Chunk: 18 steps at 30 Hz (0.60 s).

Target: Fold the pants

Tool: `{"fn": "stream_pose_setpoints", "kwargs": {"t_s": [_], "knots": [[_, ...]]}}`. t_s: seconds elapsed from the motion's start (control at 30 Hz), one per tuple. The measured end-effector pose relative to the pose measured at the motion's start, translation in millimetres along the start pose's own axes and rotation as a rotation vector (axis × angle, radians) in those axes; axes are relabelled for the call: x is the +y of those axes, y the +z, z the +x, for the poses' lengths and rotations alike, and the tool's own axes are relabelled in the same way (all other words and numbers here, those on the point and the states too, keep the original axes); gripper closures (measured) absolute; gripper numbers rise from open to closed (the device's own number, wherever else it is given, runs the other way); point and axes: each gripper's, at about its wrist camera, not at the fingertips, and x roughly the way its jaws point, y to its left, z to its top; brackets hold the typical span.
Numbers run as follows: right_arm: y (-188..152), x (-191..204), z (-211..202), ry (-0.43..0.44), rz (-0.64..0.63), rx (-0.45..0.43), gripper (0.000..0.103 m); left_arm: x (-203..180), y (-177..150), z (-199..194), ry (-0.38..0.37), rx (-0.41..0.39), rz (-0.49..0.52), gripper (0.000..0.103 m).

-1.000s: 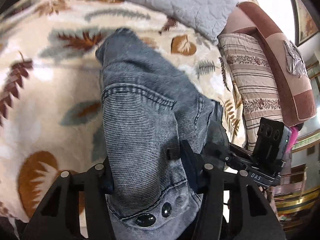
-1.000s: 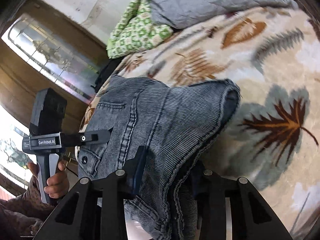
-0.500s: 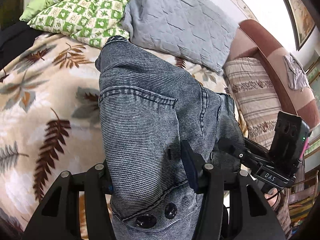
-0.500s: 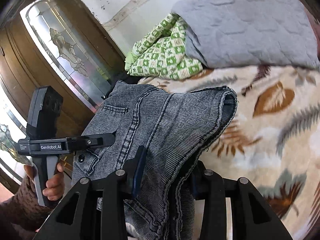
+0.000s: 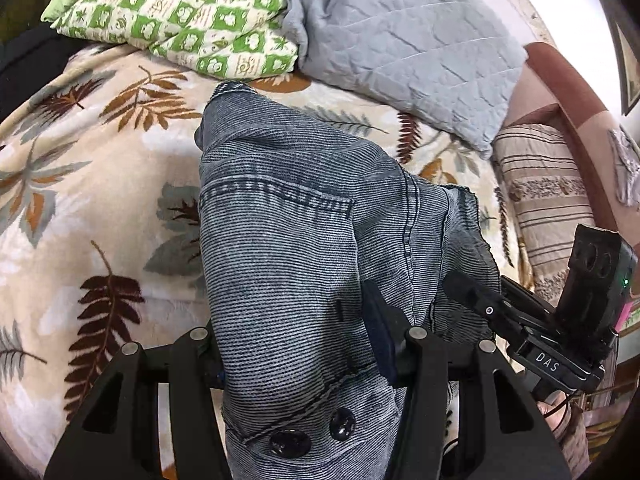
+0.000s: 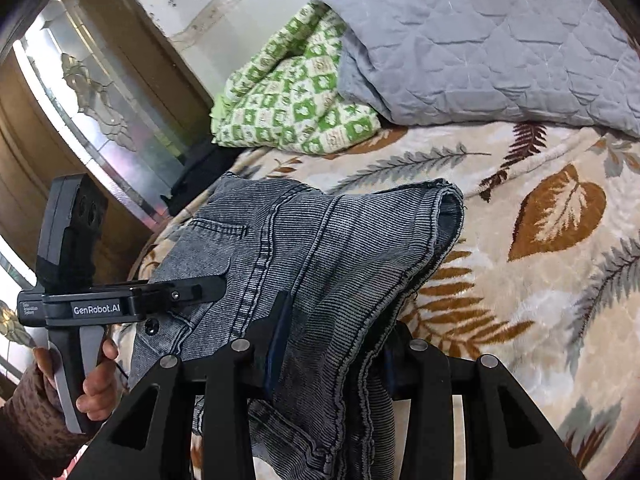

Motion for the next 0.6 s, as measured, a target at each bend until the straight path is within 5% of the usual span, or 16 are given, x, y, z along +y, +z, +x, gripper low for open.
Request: {"fn": "stream_pose_setpoints", "kwargs": {"t_s": [0.3,0.6], "knots": [[-7.9,-23.2,37.6,-0.028,0.033,0.043,0.064,13.5,-2.0,41.1,0.044,0.046,-0.007,0.05],[-20.1,-47.0,48.1,-0.055,0.067,0.042,0.06,17.7,-5.8,54.6,0.079,0.028,0.02,0.032]]}}
